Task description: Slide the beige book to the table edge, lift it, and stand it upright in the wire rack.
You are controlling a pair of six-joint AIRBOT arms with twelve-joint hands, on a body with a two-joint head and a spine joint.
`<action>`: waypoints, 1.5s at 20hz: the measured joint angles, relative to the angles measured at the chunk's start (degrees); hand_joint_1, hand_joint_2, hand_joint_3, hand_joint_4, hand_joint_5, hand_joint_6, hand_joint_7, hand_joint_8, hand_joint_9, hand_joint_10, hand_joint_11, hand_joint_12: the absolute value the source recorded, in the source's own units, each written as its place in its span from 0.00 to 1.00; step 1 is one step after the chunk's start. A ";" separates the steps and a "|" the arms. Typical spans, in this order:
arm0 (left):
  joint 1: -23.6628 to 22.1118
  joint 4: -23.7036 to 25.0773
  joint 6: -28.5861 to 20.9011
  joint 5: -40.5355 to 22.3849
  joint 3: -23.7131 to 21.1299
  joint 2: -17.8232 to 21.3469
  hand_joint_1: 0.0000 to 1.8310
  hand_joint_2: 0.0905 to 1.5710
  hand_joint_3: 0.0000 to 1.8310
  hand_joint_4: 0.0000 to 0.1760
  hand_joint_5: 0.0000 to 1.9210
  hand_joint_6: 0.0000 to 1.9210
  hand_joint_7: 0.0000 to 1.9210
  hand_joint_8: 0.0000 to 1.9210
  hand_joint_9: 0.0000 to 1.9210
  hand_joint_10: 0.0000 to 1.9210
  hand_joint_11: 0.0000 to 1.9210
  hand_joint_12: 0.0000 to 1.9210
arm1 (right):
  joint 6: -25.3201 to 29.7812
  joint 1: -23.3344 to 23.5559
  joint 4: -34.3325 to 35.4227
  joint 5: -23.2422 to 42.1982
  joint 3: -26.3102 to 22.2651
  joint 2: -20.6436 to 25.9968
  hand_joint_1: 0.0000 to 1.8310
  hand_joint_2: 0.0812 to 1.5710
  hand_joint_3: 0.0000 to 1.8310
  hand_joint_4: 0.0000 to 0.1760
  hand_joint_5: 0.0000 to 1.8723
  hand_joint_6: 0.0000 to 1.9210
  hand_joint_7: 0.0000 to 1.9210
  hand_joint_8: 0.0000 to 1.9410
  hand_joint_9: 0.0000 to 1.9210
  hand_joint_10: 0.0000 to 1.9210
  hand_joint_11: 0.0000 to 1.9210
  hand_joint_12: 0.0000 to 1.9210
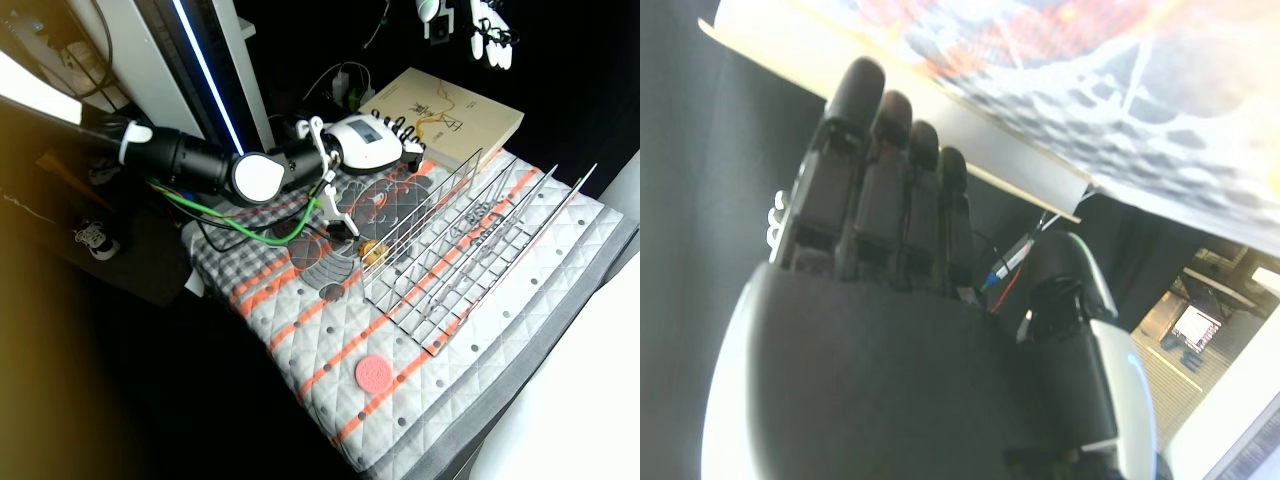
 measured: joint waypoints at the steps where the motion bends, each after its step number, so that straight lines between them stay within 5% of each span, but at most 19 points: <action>1: 0.00 0.09 0.00 0.04 0.11 0.00 0.00 0.81 0.00 0.66 0.21 0.00 0.16 0.00 0.13 0.00 0.00 0.27 | 0.00 0.00 0.00 0.07 0.13 -0.24 0.00 0.90 0.00 0.00 0.21 0.00 0.23 0.00 0.24 0.00 0.16 0.41; 3: 0.00 0.02 0.00 0.02 0.11 0.00 0.00 0.81 0.00 0.72 0.21 0.00 0.16 0.00 0.13 0.00 0.00 0.28 | 0.00 0.13 -0.02 0.02 0.24 -0.55 0.00 0.90 0.00 0.00 0.21 0.00 0.23 0.00 0.23 0.00 0.16 0.41; 14: 0.00 -1.14 0.00 -0.33 0.09 -0.07 0.00 0.82 0.00 0.59 0.21 0.00 0.15 0.00 0.12 0.00 0.00 0.25 | -0.02 0.26 -0.13 -1.14 -0.20 -0.48 0.00 0.89 0.00 0.00 0.20 0.00 0.21 0.00 0.22 0.00 0.13 0.46; 20: 2.05 -2.62 -0.20 -2.58 -0.81 -0.13 0.04 0.81 0.00 0.57 0.22 0.00 0.16 0.00 0.13 0.00 0.00 0.28 | -0.04 0.26 1.77 -0.94 -3.69 6.86 0.00 0.92 0.00 0.00 0.20 0.00 0.21 0.00 0.21 0.00 0.12 0.44; 23: 7.43 -6.64 -5.05 -7.67 -1.20 -1.49 0.15 0.79 0.00 0.40 0.23 0.00 0.17 0.00 0.13 0.00 0.00 0.27 | -1.11 -0.07 7.69 0.92 -5.73 12.15 0.00 0.89 0.00 0.00 0.19 0.00 0.19 0.00 0.18 0.00 0.08 0.45; 25: 10.23 -10.47 -9.07 -9.03 -1.27 -2.69 0.19 0.80 0.00 0.04 0.25 0.00 0.21 0.00 0.16 0.01 0.00 0.35 | -4.59 -1.27 13.88 3.43 -7.58 14.97 0.00 0.89 0.00 0.00 0.18 0.00 0.18 0.00 0.19 0.00 0.04 0.46; 30: 13.49 -15.19 -20.28 -9.18 3.37 -7.30 0.26 0.74 0.00 0.00 0.26 0.00 0.27 0.00 0.23 0.01 0.00 0.58 | -14.45 -5.99 32.28 13.11 -11.54 22.32 0.00 0.89 0.00 0.00 0.20 0.00 0.21 0.00 0.23 0.00 0.16 0.39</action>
